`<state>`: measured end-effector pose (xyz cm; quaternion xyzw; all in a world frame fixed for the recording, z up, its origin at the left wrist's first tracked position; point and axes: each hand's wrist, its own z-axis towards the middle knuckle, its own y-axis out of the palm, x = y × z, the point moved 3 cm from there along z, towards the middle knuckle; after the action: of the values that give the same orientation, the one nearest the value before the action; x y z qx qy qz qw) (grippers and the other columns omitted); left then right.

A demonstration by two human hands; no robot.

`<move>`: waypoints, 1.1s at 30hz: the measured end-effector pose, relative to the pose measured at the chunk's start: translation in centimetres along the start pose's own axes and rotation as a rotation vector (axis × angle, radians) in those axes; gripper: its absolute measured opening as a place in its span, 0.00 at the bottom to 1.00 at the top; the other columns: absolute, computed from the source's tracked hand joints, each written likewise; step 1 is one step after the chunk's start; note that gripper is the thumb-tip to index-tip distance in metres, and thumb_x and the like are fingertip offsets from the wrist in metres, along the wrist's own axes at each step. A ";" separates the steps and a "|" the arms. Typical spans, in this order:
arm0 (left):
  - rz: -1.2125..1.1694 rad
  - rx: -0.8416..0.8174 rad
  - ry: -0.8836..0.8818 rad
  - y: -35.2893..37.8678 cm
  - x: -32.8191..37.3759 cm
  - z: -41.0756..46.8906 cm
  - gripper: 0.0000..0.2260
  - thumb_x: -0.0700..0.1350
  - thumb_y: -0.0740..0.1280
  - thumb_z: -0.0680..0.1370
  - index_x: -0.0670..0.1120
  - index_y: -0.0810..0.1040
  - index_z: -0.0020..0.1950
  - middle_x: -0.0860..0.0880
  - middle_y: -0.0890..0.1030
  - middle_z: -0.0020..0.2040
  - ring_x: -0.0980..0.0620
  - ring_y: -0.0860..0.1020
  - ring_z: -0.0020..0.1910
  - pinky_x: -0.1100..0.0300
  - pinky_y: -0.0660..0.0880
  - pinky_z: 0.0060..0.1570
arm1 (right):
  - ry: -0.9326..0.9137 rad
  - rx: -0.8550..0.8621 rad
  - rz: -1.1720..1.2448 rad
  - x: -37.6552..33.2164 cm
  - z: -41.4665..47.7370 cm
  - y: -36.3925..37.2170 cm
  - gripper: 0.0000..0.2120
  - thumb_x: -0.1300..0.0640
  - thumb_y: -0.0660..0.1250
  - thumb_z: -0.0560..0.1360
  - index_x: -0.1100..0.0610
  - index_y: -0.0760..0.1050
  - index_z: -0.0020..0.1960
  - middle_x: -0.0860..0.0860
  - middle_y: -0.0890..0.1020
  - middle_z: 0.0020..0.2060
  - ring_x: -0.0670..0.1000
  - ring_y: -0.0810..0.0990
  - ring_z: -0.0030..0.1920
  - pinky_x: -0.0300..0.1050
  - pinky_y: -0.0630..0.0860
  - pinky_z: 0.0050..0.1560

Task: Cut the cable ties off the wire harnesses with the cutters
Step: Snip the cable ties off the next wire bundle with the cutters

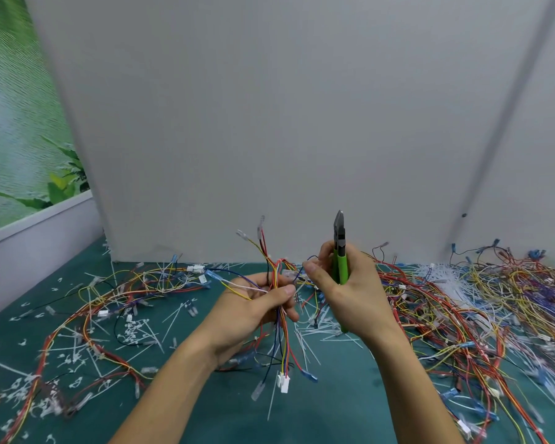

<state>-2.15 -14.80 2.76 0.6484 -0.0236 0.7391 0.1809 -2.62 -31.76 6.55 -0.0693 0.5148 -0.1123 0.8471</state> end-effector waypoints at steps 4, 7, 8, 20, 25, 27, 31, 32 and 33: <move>0.045 -0.007 -0.019 -0.2 -0.1 0.0 0.09 0.44 0.73 0.74 0.40 0.80 0.48 0.41 0.81 0.38 0.45 0.83 0.38 0.55 0.79 0.42 | -0.013 -0.011 -0.010 -0.1 0.0 0.0 0.07 0.60 0.73 0.78 0.55 0.74 0.47 0.45 0.77 0.35 0.40 0.76 0.37 0.33 0.74 0.40; 0.051 -0.051 -0.037 -0.1 0.0 -0.3 0.10 0.45 0.74 0.72 0.40 0.79 0.46 0.38 0.82 0.38 0.45 0.83 0.39 0.55 0.80 0.45 | -0.018 -0.009 -0.019 -0.1 0.0 0.1 0.08 0.60 0.73 0.79 0.54 0.73 0.46 0.47 0.76 0.35 0.42 0.76 0.36 0.33 0.74 0.40; 0.058 -0.072 -0.041 0.0 0.0 -0.4 0.10 0.44 0.75 0.72 0.40 0.79 0.45 0.38 0.82 0.39 0.45 0.83 0.40 0.55 0.81 0.45 | -0.017 -0.003 -0.019 0.0 0.0 0.2 0.08 0.60 0.72 0.79 0.54 0.73 0.46 0.47 0.75 0.34 0.42 0.75 0.35 0.33 0.73 0.38; -0.037 0.018 0.041 -0.2 0.0 -0.1 0.13 0.39 0.78 0.67 0.39 0.78 0.46 0.44 0.83 0.39 0.47 0.83 0.36 0.59 0.80 0.40 | 0.216 -0.122 0.381 1.3 0.2 0.5 0.20 0.49 0.80 0.69 0.58 0.77 0.53 0.56 0.84 0.40 0.55 0.85 0.41 0.50 0.82 0.50; -0.063 0.030 0.058 -0.3 -0.2 0.2 0.22 0.42 0.78 0.68 0.29 0.77 0.53 0.41 0.80 0.40 0.49 0.81 0.36 0.61 0.78 0.40 | 0.120 -0.191 0.320 0.9 -0.2 1.4 0.13 0.56 0.78 0.74 0.59 0.78 0.53 0.56 0.88 0.44 0.55 0.88 0.49 0.41 0.82 0.50; -0.072 0.040 0.074 -0.4 -0.2 0.3 0.18 0.39 0.76 0.69 0.30 0.78 0.54 0.42 0.80 0.40 0.49 0.80 0.36 0.60 0.79 0.40 | 0.105 -0.186 0.321 0.9 -0.2 1.5 0.10 0.60 0.77 0.75 0.59 0.77 0.52 0.58 0.87 0.45 0.57 0.88 0.49 0.45 0.83 0.52; -0.067 0.079 0.089 -0.5 -0.4 0.4 0.17 0.31 0.71 0.73 0.26 0.73 0.58 0.41 0.80 0.40 0.50 0.81 0.34 0.61 0.79 0.38 | 0.103 -0.188 0.283 1.1 -0.2 1.7 0.08 0.61 0.76 0.76 0.59 0.78 0.51 0.52 0.88 0.43 0.53 0.88 0.47 0.41 0.82 0.50; -0.057 0.080 0.089 -0.5 -0.5 0.5 0.15 0.29 0.70 0.74 0.26 0.73 0.58 0.41 0.80 0.40 0.50 0.81 0.34 0.62 0.79 0.38 | 0.102 -0.196 0.261 1.2 -0.2 1.7 0.08 0.62 0.75 0.76 0.59 0.78 0.51 0.50 0.87 0.41 0.51 0.87 0.45 0.39 0.81 0.48; -0.047 0.078 0.086 -0.5 -0.6 0.5 0.13 0.28 0.69 0.74 0.26 0.73 0.57 0.41 0.80 0.39 0.50 0.81 0.34 0.62 0.79 0.38 | 0.102 -0.203 0.231 1.3 -0.1 1.7 0.07 0.62 0.75 0.76 0.58 0.78 0.51 0.47 0.86 0.40 0.48 0.87 0.44 0.38 0.80 0.47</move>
<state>-1.52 -14.62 2.21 0.6231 0.0284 0.7621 0.1736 -1.99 -30.45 5.01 -0.0893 0.5705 0.0350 0.8157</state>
